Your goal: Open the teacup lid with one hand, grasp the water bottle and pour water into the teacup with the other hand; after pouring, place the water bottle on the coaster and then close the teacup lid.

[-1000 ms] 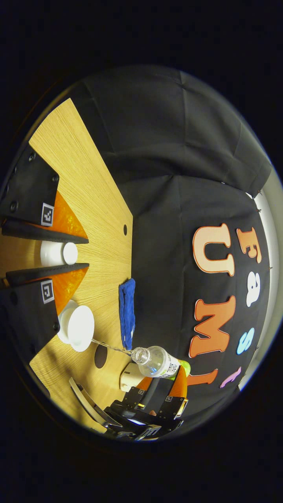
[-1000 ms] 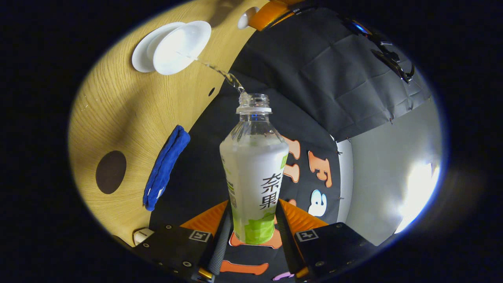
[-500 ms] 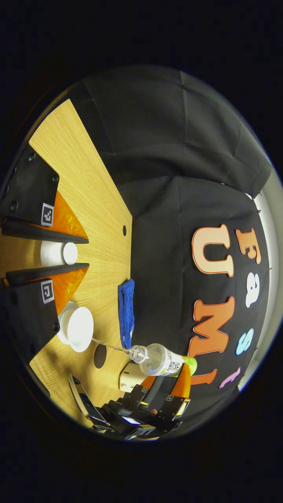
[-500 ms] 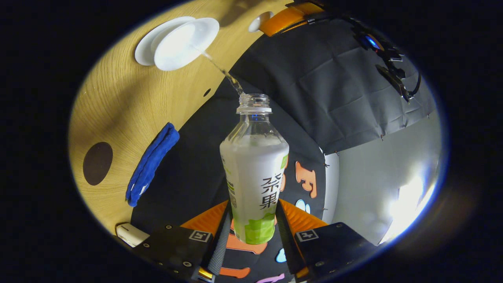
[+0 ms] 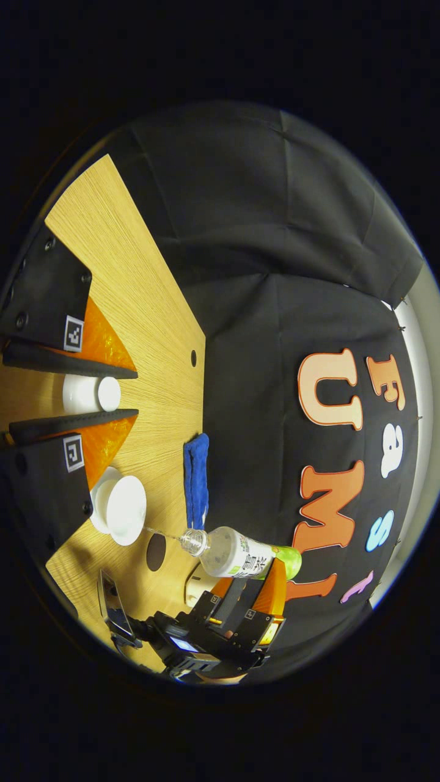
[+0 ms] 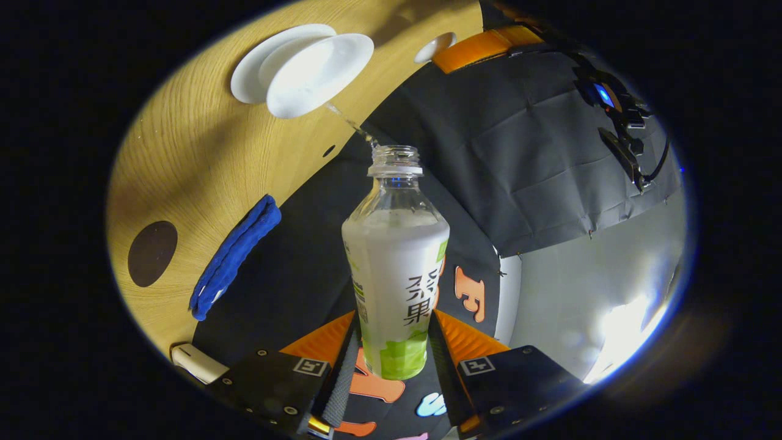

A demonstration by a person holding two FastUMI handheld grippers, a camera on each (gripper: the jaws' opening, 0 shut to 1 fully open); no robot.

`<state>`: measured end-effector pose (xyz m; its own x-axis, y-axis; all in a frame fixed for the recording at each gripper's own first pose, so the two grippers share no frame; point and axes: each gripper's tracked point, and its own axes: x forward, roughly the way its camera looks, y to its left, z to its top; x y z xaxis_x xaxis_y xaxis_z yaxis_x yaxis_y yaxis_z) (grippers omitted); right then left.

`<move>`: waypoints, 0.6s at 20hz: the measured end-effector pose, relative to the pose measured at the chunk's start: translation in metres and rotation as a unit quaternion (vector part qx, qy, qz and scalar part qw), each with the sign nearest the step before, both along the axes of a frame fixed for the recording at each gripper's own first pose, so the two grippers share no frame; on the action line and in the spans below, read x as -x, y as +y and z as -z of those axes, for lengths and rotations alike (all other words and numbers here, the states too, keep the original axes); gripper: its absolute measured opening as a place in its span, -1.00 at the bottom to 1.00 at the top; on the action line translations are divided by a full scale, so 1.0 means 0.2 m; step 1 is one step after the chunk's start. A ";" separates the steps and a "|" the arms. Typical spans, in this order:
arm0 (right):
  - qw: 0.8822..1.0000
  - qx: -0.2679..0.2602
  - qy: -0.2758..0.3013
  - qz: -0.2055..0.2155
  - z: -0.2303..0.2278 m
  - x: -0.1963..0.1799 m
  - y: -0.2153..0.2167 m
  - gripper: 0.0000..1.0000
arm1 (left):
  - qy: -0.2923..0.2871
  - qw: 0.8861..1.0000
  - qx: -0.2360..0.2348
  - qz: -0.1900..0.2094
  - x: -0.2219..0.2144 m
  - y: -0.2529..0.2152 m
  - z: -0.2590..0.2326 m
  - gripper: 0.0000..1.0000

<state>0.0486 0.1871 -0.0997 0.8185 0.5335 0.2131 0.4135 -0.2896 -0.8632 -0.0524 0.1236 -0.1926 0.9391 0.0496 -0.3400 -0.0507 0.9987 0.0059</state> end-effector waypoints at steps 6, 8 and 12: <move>0.991 -0.056 0.118 0.019 0.11 -0.05 -0.04 0.27 | 0.000 1.000 0.007 0.004 0.00 -0.04 0.01 -0.36; 0.982 -0.091 0.165 0.025 0.17 -0.07 -0.05 0.27 | -0.002 1.000 0.011 0.005 0.00 -0.05 0.00 -0.30; 0.961 -0.158 0.223 0.032 0.26 -0.02 -0.05 0.29 | -0.009 1.000 0.016 0.009 -0.02 -0.09 -0.03 -0.30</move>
<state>0.0531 0.1779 -0.1527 0.8946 0.4462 -0.0244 -0.0288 0.0031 -0.9996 -0.0491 0.1055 -0.1861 0.9460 0.0214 -0.3236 -0.0315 0.9992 -0.0259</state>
